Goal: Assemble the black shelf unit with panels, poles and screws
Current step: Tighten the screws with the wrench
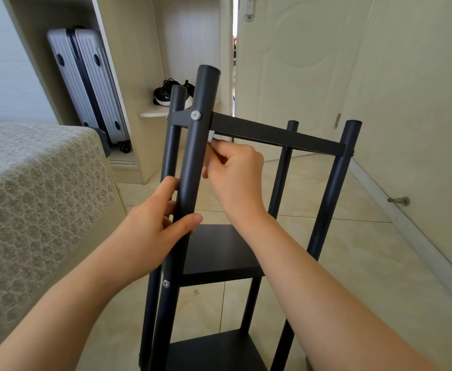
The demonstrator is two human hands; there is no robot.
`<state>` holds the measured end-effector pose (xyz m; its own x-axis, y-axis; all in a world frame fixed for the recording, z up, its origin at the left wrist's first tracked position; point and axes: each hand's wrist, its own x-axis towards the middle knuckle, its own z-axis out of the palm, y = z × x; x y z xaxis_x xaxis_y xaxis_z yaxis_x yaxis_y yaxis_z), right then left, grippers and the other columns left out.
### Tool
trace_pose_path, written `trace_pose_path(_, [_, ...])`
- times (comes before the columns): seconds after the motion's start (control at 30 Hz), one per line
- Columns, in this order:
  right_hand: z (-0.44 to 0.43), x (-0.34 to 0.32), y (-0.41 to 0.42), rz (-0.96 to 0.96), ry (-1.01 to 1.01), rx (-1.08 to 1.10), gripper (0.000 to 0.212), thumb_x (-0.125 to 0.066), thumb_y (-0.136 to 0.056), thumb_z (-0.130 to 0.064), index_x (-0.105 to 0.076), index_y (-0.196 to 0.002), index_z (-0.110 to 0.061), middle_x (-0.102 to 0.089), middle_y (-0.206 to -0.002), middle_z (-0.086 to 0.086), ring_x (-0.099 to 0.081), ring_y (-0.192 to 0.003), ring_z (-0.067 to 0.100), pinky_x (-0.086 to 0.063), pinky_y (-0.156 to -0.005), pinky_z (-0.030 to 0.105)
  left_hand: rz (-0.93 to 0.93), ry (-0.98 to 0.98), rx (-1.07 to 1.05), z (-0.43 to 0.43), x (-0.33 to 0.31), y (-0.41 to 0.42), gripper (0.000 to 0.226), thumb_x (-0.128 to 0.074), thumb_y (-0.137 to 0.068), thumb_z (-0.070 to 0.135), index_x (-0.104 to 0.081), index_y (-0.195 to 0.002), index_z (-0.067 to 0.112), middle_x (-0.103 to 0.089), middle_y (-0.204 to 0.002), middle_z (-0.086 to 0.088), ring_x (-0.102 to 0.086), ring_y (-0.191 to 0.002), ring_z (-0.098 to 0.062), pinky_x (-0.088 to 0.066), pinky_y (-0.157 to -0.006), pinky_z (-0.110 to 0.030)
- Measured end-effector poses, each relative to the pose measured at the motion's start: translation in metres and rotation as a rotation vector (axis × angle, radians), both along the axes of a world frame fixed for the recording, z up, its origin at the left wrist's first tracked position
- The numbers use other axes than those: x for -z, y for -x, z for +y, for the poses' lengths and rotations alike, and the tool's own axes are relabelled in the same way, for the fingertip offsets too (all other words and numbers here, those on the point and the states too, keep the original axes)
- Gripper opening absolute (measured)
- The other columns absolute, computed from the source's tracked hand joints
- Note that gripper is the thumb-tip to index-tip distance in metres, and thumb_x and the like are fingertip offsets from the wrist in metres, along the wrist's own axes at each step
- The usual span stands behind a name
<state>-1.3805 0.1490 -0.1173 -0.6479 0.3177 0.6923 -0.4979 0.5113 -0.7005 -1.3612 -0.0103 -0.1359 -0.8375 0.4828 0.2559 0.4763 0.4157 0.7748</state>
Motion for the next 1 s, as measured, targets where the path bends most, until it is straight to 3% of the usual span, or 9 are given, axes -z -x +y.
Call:
trace_pose_path(0.2, [-0.012,0.008,0.016,0.104,0.055,0.077,0.023,-0.060,-0.096,-0.010,-0.070,-0.076,-0.004,-0.055,-0.060,-0.007,-0.046,-0.052,0.001,-0.038,-0.061,0.012,0.005,0.008,-0.003,0.000,-0.001,-0.001,0.041,-0.053,-0.070,0.061,-0.044,-0.106,0.044,-0.071,-0.090,0.020,-0.073,-0.079,-0.009,-0.061,-0.064,-0.028])
trace_pose_path(0.4, [-0.013,0.009,0.028,0.163,0.124,0.047,0.020,-0.059,-0.094,-0.004,-0.069,-0.077,-0.001,-0.063,-0.070,0.000,-0.058,-0.068,0.008,-0.047,-0.073,0.020,-0.001,0.000,0.010,0.000,-0.002,0.000,0.040,-0.054,-0.071,0.059,-0.044,-0.106,0.042,-0.072,-0.090,0.016,-0.073,-0.081,-0.012,-0.062,-0.071,-0.036])
trace_pose_path(0.5, [-0.010,0.008,0.026,0.149,0.092,0.068,0.023,-0.059,-0.094,-0.008,-0.069,-0.075,-0.003,-0.059,-0.064,-0.007,-0.052,-0.059,0.000,-0.040,-0.069,0.011,-0.001,0.007,0.006,0.001,-0.002,0.001,0.040,-0.053,-0.071,0.060,-0.044,-0.106,0.043,-0.072,-0.089,0.016,-0.073,-0.079,-0.014,-0.063,-0.071,-0.036])
trace_pose_path(0.6, [-0.004,0.007,0.018,0.036,0.133,0.008,0.029,-0.059,-0.096,-0.013,-0.068,-0.068,-0.010,-0.052,-0.054,-0.014,-0.050,-0.052,0.002,-0.042,-0.062,0.015,0.007,0.022,-0.004,0.000,-0.001,0.003,0.041,-0.052,-0.070,0.063,-0.043,-0.106,0.047,-0.071,-0.089,0.018,-0.073,-0.079,-0.014,-0.063,-0.070,-0.036])
trace_pose_path(0.7, [0.010,0.010,-0.002,-0.158,0.167,-0.061,0.031,-0.062,-0.094,-0.018,-0.068,-0.064,-0.015,-0.055,-0.049,-0.013,-0.053,-0.052,0.000,-0.046,-0.066,0.020,-0.006,0.017,-0.015,0.001,-0.001,0.004,0.041,-0.054,-0.070,0.062,-0.043,-0.107,0.048,-0.072,-0.089,0.015,-0.073,-0.078,-0.014,-0.063,-0.070,-0.036])
trace_pose_path(0.8, [0.031,0.015,-0.024,-0.354,0.101,-0.118,0.022,-0.061,-0.094,-0.017,-0.075,-0.078,-0.012,-0.060,-0.056,-0.008,-0.054,-0.053,-0.002,-0.046,-0.068,0.019,-0.006,0.023,-0.039,0.001,0.000,0.005,0.035,-0.060,-0.080,0.051,-0.041,-0.109,0.046,-0.073,-0.088,0.004,-0.073,-0.079,-0.008,-0.063,-0.070,-0.034])
trace_pose_path(0.9, [0.056,0.014,-0.040,-0.445,0.086,-0.084,0.022,-0.059,-0.095,-0.019,-0.075,-0.080,-0.017,-0.059,-0.060,-0.001,-0.053,-0.056,0.006,-0.050,-0.068,0.031,-0.001,0.027,-0.050,0.002,0.002,0.006,0.036,-0.063,-0.091,0.036,-0.038,-0.115,0.047,-0.071,-0.093,0.002,-0.071,-0.080,-0.002,-0.060,-0.063,-0.024])
trace_pose_path(1.0, [0.081,0.016,-0.055,-0.580,-0.008,-0.041,0.019,-0.062,-0.094,-0.024,-0.076,-0.081,-0.025,-0.063,-0.067,-0.002,-0.056,-0.064,0.009,-0.046,-0.068,0.024,0.006,0.034,-0.055,0.002,0.004,0.005,0.038,-0.063,-0.093,0.033,-0.035,-0.115,0.048,-0.069,-0.096,0.004,-0.070,-0.080,0.002,-0.055,-0.056,-0.016])
